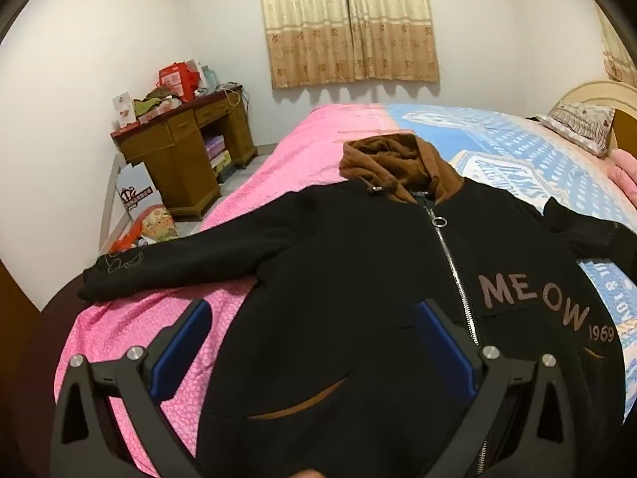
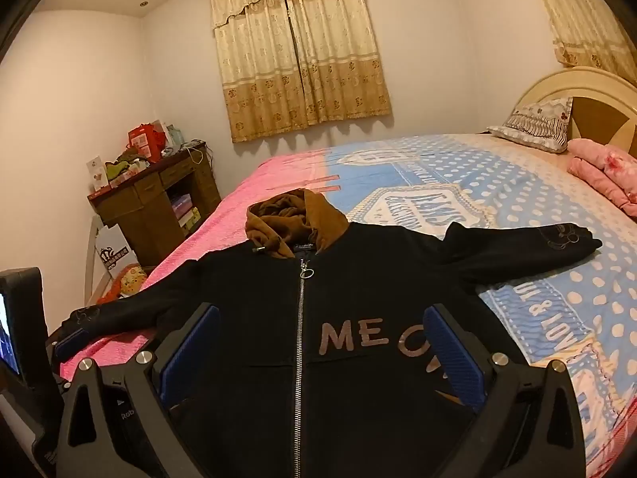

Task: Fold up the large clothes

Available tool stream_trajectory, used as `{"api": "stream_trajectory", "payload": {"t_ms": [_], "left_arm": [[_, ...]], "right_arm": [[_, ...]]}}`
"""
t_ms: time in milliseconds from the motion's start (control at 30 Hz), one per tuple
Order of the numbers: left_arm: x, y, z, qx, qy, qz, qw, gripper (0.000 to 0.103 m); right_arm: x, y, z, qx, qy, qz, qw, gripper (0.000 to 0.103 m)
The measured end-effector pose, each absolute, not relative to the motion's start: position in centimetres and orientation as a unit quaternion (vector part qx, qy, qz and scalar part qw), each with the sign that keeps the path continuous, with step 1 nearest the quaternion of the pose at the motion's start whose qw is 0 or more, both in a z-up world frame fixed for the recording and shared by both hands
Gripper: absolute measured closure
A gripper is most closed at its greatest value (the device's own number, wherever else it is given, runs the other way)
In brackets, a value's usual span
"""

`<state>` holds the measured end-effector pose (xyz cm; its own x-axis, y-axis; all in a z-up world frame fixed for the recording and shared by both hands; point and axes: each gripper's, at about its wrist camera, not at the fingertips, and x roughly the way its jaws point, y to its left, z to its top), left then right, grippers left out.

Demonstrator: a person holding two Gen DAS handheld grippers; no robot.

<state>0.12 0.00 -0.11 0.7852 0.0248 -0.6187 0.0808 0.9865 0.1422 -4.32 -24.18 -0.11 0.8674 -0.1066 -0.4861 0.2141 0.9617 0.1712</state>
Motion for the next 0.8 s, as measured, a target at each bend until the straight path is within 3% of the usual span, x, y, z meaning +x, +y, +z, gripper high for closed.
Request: {"api": "stream_trajectory", "payload": {"t_ms": [800], "left_arm": [[0.3,-0.3,-1.5,0.084,0.344,-0.017,0.935,0.000]], "right_arm": [[-3.9,-24.2,-1.3,0.106,0.265,-0.105,0.953,0.001]]}}
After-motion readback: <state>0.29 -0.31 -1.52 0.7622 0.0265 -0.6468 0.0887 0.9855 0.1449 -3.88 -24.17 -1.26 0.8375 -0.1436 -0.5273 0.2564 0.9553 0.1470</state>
